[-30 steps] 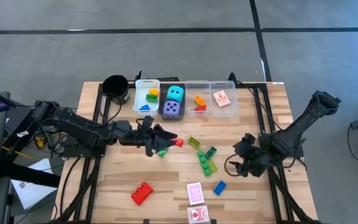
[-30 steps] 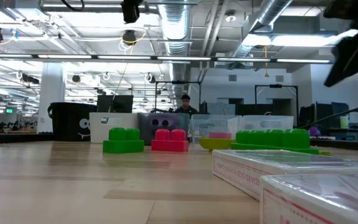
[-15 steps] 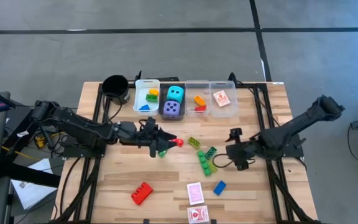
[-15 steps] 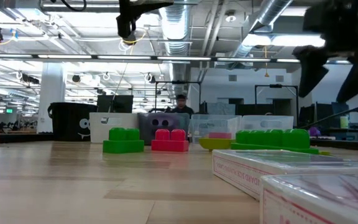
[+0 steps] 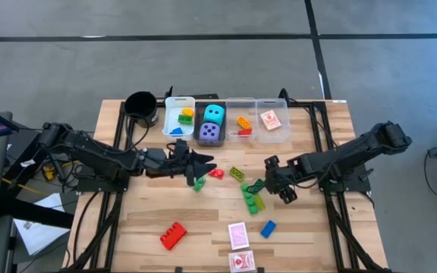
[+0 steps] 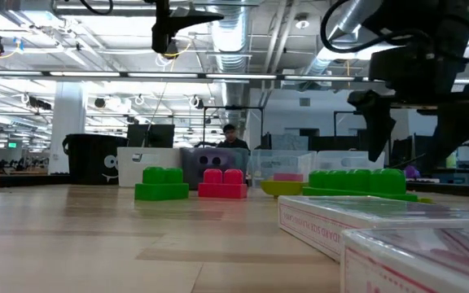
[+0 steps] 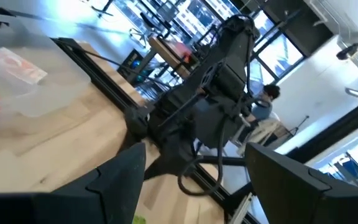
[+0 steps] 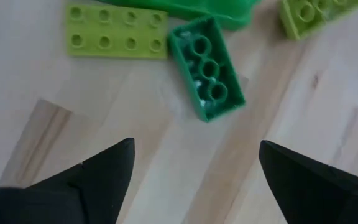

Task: Pick & Place Toys
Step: Put the small dark green 8-stud game piece into the left transparent bin

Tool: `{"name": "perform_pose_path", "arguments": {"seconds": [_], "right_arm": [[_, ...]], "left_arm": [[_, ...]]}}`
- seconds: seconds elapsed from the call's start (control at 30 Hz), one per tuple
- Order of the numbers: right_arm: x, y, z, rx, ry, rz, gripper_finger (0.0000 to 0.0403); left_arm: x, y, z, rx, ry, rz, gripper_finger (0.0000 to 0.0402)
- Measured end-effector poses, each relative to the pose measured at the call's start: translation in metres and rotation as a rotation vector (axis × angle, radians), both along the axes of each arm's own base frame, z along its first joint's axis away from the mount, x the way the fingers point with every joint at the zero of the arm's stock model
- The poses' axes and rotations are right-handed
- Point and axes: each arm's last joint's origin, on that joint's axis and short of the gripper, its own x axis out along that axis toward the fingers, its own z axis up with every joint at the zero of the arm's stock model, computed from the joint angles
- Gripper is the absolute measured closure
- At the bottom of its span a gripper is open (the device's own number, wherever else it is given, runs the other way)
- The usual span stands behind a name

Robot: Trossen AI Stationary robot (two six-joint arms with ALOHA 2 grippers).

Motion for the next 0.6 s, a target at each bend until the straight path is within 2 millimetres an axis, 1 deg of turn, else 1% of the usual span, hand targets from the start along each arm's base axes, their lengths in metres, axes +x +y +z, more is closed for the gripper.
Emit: {"name": "perform_pose_path", "arguments": {"seconds": [0.13,0.27,0.37,0.47,0.6], "right_arm": [[0.004,-0.001,0.001,0.003,-0.028,0.082,0.0075],[0.008,-0.002,0.003,-0.022,-0.067,0.163,0.0076],[0.011,-0.003,0.002,0.000,-0.071,0.219,0.0076],[0.014,-0.005,-0.007,0.009,-0.021,0.249,0.0076],[0.020,-0.007,-0.025,0.008,0.048,0.266,0.0076]], "left_arm": [[0.000,0.000,0.000,-0.002,-0.001,0.006,0.0133],[0.000,0.000,0.000,-0.020,-0.004,0.007,0.0133],[0.000,0.000,0.000,-0.020,-0.004,0.006,0.0133],[0.000,0.000,0.000,-0.020,-0.004,0.006,0.0133],[0.000,0.000,0.000,-0.021,-0.005,0.008,0.0133]]}}
